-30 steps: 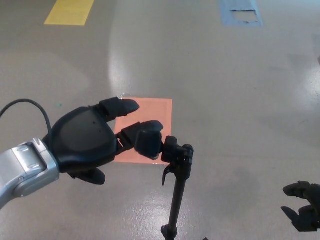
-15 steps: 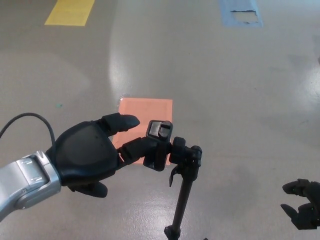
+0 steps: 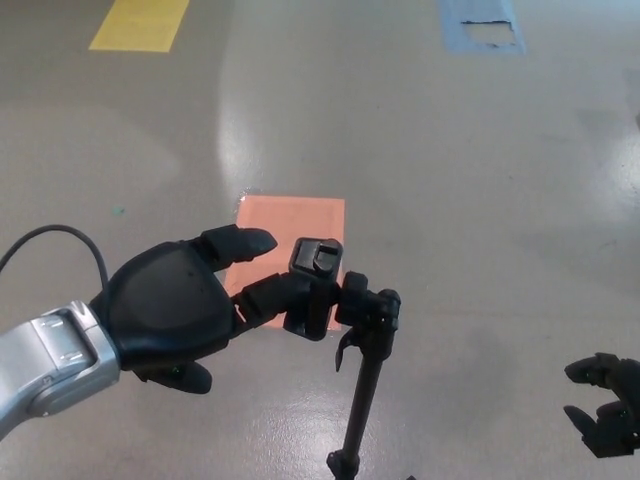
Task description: The robot uses its left hand to grab the top of a phone stand kept on the floor and tilt it upwards to adjust its angle
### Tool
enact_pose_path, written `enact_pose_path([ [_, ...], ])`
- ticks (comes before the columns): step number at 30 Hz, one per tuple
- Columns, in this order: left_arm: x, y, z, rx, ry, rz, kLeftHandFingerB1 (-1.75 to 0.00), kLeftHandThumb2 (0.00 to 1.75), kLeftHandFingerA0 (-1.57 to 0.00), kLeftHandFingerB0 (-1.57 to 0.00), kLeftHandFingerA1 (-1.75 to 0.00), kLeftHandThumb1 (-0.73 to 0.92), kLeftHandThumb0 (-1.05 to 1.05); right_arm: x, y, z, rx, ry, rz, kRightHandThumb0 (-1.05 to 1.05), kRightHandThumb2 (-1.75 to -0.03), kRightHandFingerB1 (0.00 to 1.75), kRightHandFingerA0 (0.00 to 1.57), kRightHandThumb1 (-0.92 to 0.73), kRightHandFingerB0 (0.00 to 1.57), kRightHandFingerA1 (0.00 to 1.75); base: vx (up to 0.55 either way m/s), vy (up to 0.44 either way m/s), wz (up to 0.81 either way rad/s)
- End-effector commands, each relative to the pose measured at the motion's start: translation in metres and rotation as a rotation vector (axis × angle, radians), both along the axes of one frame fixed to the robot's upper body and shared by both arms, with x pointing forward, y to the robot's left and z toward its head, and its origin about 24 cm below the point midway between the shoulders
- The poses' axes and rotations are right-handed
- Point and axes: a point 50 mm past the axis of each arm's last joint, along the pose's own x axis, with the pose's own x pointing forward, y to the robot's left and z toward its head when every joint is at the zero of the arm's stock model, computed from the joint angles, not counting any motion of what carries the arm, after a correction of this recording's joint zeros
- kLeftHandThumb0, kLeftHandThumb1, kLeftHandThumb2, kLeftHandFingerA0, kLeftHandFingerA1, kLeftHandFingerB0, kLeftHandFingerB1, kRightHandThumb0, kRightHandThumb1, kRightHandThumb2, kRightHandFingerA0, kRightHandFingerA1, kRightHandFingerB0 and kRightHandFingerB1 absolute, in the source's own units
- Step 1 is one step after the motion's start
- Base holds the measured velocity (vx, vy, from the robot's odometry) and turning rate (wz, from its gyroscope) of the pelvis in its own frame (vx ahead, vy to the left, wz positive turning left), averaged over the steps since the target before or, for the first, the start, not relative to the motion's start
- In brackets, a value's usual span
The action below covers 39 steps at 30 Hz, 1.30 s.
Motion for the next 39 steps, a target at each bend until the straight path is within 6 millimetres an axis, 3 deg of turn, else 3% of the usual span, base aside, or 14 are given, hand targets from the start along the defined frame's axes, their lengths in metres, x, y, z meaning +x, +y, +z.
enact_pose_path([
  [1,0.005,0.007,0.005,0.017,0.019,0.047,-0.19,0.82,-0.07,0.0,-0.25,0.42,-0.69,0.001,-0.004,0.003,-0.012,0.005,-0.012,-0.55,-0.64,0.32,0.24,-0.79,0.24,0.37,0.0,0.0,0.0],
  [2,0.006,0.007,0.006,0.012,0.021,0.05,-0.23,0.58,-0.1,0.0,-0.25,0.52,-0.73,0.001,-0.005,0.003,-0.009,0.004,-0.014,-0.55,-0.64,0.32,0.25,-0.79,0.24,0.37,0.0,0.0,0.0],
  [5,0.01,0.009,0.009,-0.022,0.024,0.061,-0.24,0.57,-0.1,0.0,-0.26,0.51,-0.71,0.0,-0.005,0.002,0.006,0.007,-0.018,-0.55,-0.64,0.32,0.24,-0.79,0.23,0.36,0.0,0.0,0.0],
  [7,0.013,0.011,0.01,-0.015,0.01,0.075,-0.22,0.58,-0.09,0.0,-0.25,0.53,-0.74,-0.002,-0.005,0.0,0.009,0.013,-0.023,-0.55,-0.67,0.33,0.22,-0.8,0.25,0.36,0.0,0.0,0.0],
  [8,0.014,0.011,0.011,-0.003,0.004,0.081,-0.08,0.83,-0.09,0.0,-0.19,0.49,-0.78,-0.003,-0.006,-0.001,0.008,0.016,-0.023,-0.56,-0.64,0.31,0.25,-0.79,0.24,0.36,0.0,0.0,0.0],
  [12,0.02,0.014,0.012,0.011,-0.006,0.097,-0.11,0.83,-0.1,0.0,-0.22,0.47,-0.76,-0.002,-0.007,0.0,0.008,0.014,-0.024,-0.54,-0.64,0.32,0.25,-0.79,0.24,0.35,0.0,0.0,0.0],
  [13,0.021,0.015,0.012,0.005,-0.003,0.102,-0.16,0.83,-0.09,0.0,-0.26,0.44,-0.72,-0.002,-0.006,0.0,0.01,0.012,-0.023,-0.29,-1.07,0.5,0.09,-0.56,0.08,0.51,0.0,0.0,0.0],
  [14,0.022,0.016,0.013,0.001,-0.002,0.105,-0.16,0.83,-0.09,0.0,-0.26,0.44,-0.72,-0.002,-0.006,0.001,0.011,0.011,-0.022,-0.29,-1.07,0.5,0.09,-0.56,0.08,0.51,0.0,0.0,0.0],
  [16,0.023,0.017,0.013,0.002,0.0,0.111,-0.16,0.83,-0.1,0.0,-0.26,0.44,-0.72,-0.001,-0.006,0.001,0.011,0.009,-0.019,-0.29,-1.07,0.5,0.09,-0.56,0.09,0.52,0.0,0.0,0.0],
  [17,0.024,0.018,0.011,0.008,0.007,0.119,-0.13,0.84,-0.12,0.0,-0.24,0.47,-0.75,-0.001,-0.006,0.001,0.005,0.009,-0.014,-0.55,-0.64,0.32,0.26,-0.8,0.24,0.36,0.0,0.0,0.0],
  [30,0.027,0.026,0.001,0.063,0.03,0.161,-0.03,0.86,-0.1,-0.02,-0.12,0.53,-0.85,0.003,-0.004,0.005,0.01,0.0,-0.009,-0.54,-0.63,0.32,0.26,-0.79,0.25,0.37,0.0,0.0,0.0],
  [36,0.032,0.037,-0.004,0.044,0.063,0.216,-0.15,0.88,-0.09,0.0,-0.27,0.49,-0.78,0.005,-0.003,0.007,0.009,-0.002,-0.009,-0.56,-0.64,0.32,0.27,-0.79,0.25,0.37,0.0,0.0,0.0],
  [37,0.033,0.04,-0.005,0.054,0.067,0.233,0.0,0.9,-0.11,0.0,-0.18,0.58,-0.92,0.006,-0.003,0.007,0.008,-0.001,-0.009,-0.56,-0.64,0.32,0.27,-0.79,0.25,0.37,0.0,0.0,0.0],
  [39,0.036,0.047,-0.007,0.059,0.085,0.281,-0.07,0.89,-0.1,0.0,-0.18,0.53,-0.84,0.006,-0.002,0.007,0.009,-0.003,-0.008,-0.56,-0.64,0.32,0.27,-0.79,0.25,0.37,0.0,0.0,0.0],
])
